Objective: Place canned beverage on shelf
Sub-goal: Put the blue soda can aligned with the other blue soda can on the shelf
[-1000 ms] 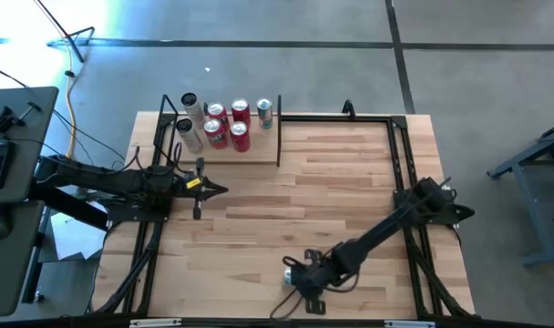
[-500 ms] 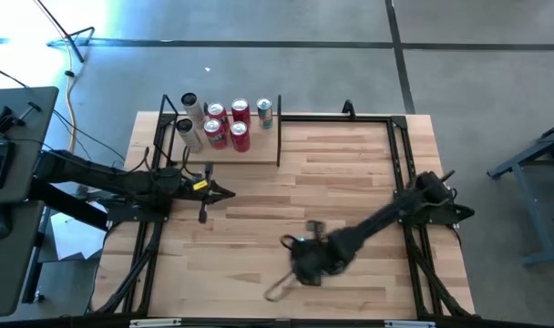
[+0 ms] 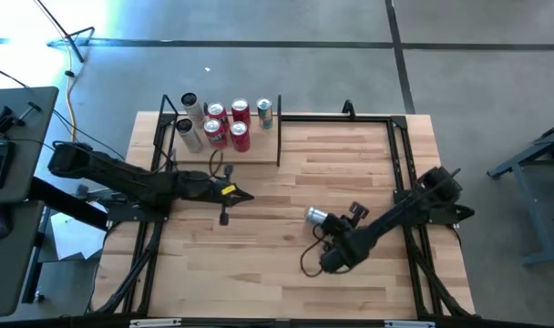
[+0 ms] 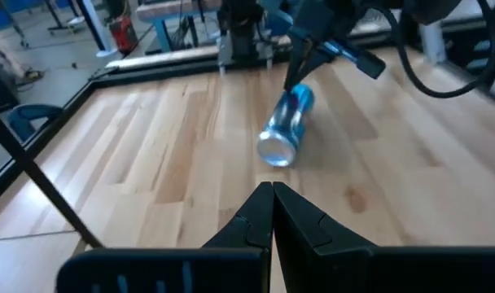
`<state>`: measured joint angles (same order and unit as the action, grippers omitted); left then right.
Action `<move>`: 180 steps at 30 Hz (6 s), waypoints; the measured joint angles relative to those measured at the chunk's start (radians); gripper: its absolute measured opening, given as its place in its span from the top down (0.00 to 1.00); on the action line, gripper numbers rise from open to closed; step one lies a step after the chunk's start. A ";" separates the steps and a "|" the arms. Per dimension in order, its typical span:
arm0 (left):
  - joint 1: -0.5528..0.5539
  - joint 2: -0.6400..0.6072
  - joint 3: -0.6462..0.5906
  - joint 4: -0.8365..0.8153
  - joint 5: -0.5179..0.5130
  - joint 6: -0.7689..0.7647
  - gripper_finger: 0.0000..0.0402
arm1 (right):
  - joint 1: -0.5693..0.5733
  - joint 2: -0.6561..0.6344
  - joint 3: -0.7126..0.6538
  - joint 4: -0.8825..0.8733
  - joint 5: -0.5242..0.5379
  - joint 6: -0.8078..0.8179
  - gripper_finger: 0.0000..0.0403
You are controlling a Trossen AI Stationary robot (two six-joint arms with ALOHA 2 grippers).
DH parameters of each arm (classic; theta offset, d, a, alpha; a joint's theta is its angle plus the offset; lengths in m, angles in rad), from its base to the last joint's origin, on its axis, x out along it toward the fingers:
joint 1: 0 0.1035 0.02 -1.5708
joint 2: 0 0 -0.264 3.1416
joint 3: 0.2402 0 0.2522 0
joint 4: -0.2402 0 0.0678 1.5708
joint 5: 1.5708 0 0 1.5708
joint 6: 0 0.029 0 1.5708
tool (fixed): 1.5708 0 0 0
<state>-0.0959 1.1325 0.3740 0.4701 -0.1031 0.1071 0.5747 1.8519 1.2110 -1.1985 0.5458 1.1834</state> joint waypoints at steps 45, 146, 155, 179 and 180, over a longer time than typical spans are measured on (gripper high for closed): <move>0.060 0.678 -0.117 0.633 0.016 -0.157 1.00 | -0.359 0.127 0.206 0.688 -0.134 -1.597 0.26; 0.054 0.270 -0.363 0.747 -0.170 -0.226 1.00 | -0.416 0.644 0.081 2.571 0.330 -1.442 0.36; 0.047 0.270 -0.363 0.734 -0.169 -0.226 1.00 | -0.389 0.647 0.092 2.566 0.399 -1.549 0.20; 0.047 0.270 -0.287 0.687 -0.171 -0.200 1.00 | -0.383 0.645 0.092 2.572 0.374 -1.533 0.21; 0.047 0.270 -0.287 0.686 -0.172 -0.200 1.00 | -0.381 0.642 0.092 2.570 0.382 -1.545 0.21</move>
<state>-0.0486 1.4025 0.0872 1.1562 -0.2752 -0.0925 0.1934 2.4937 1.3029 1.3719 0.9277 -0.3612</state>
